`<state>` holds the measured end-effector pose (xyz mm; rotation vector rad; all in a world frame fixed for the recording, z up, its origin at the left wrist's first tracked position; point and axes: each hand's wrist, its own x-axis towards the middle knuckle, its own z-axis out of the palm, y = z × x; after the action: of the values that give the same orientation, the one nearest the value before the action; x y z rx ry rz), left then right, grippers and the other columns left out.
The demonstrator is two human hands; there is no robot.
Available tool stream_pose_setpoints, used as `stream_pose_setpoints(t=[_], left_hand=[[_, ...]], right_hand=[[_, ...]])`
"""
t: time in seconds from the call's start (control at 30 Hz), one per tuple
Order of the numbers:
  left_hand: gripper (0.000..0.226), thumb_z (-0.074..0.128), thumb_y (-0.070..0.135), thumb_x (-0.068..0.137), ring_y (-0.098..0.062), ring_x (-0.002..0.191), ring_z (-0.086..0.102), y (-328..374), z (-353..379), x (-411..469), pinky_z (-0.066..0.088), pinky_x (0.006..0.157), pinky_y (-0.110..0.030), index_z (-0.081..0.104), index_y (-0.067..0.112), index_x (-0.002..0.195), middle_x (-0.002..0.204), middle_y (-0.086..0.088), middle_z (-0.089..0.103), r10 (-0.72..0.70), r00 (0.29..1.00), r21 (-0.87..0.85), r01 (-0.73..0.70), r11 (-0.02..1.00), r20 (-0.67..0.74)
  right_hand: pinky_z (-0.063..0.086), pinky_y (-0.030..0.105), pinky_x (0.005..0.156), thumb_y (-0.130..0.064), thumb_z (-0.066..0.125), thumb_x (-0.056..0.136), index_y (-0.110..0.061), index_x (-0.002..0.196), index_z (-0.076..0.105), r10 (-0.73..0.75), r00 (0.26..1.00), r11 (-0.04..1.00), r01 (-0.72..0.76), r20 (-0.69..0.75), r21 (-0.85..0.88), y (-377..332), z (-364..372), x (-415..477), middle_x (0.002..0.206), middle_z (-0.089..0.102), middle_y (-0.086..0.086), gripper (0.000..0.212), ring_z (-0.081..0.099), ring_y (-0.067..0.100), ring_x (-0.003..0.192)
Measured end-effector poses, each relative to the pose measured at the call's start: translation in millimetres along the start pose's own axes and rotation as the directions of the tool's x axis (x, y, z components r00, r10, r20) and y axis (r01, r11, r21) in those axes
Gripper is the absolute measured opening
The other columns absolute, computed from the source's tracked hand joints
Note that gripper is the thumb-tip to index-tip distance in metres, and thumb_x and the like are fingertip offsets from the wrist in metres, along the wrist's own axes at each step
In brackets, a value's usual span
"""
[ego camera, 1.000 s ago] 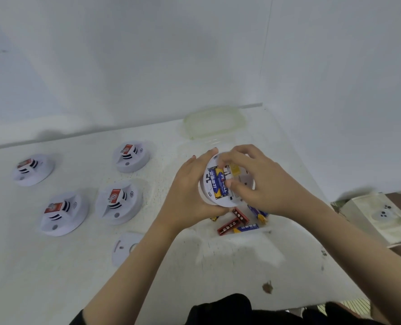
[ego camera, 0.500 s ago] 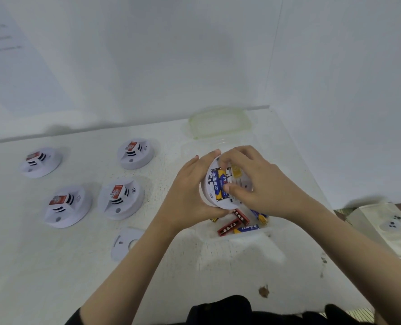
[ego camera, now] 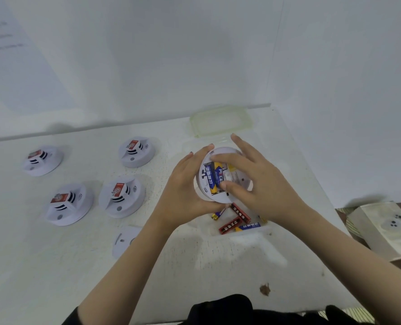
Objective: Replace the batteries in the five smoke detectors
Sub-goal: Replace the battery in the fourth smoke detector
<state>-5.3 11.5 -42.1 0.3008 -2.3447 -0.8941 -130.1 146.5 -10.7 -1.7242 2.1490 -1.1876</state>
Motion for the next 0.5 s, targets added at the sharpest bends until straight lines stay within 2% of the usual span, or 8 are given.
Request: stream_pose_setpoints(t=[0.1, 0.2, 0.3, 0.4, 0.5], left_hand=[[0.099, 0.092, 0.029, 0.057, -0.018, 0.124, 0.053, -2, 3, 0, 0.042, 0.101, -0.057, 0.041, 0.014, 0.141, 0.136, 0.002, 0.054, -0.004, 1.000, -0.013, 0.004, 1.000, 0.008], [0.099, 0.090, 0.034, 0.059, -0.023, 0.120, 0.056, -7, 3, 0, 0.046, 0.098, -0.054, 0.040, 0.013, 0.142, 0.131, 0.000, 0.058, -0.030, 1.000, -0.073, 0.030, 0.997, -0.005], [0.095, 0.086, 0.040, 0.059, -0.017, 0.121, 0.055, -7, -2, 3, 0.048, 0.100, -0.043, 0.041, 0.019, 0.140, 0.130, 0.003, 0.057, -0.063, 0.998, -0.095, 0.061, 0.994, -0.020], [0.091, 0.082, 0.044, 0.057, 0.000, 0.121, 0.051, -4, -8, 3, 0.044, 0.100, -0.018, 0.035, 0.036, 0.134, 0.129, 0.016, 0.052, -0.101, 0.995, -0.107, 0.097, 0.989, -0.025], [0.093, 0.082, 0.045, 0.056, -0.001, 0.121, 0.051, -4, -9, 0, 0.044, 0.099, -0.017, 0.035, 0.033, 0.135, 0.130, 0.014, 0.053, -0.106, 0.994, -0.087, 0.104, 0.991, -0.022]], right_hand=[[0.039, 0.047, 0.102, -0.035, 0.056, 0.085, -0.040, 0.105, 0.060, -0.022, 0.987, 0.997, 0.035, -0.159, 0.074, -1, -1, -1, 0.140, 0.044, -0.009, 0.022, 0.041, 0.013, 0.129], [0.043, 0.034, 0.094, -0.033, 0.060, 0.082, -0.039, 0.096, 0.063, -0.030, 0.953, 0.988, 0.073, -0.301, 0.133, -2, -5, -4, 0.104, 0.059, -0.030, 0.015, 0.053, -0.002, 0.104], [0.045, 0.030, 0.087, -0.028, 0.062, 0.082, -0.036, 0.094, 0.062, 0.088, 0.933, 0.975, -0.008, -0.350, 0.221, 4, -11, -13, 0.089, 0.063, -0.024, 0.014, 0.058, 0.003, 0.091], [0.043, 0.029, 0.081, -0.032, 0.059, 0.079, -0.026, 0.090, 0.062, 0.088, 0.950, 0.991, -0.053, -0.299, 0.125, 12, -15, -27, 0.085, 0.063, -0.019, 0.013, 0.056, 0.005, 0.081], [0.034, 0.026, 0.084, -0.044, 0.053, 0.075, -0.029, 0.082, 0.061, 0.089, 0.985, 0.994, -0.098, -0.150, -0.056, 22, -14, -36, 0.075, 0.062, -0.020, 0.018, 0.054, 0.001, 0.080]])
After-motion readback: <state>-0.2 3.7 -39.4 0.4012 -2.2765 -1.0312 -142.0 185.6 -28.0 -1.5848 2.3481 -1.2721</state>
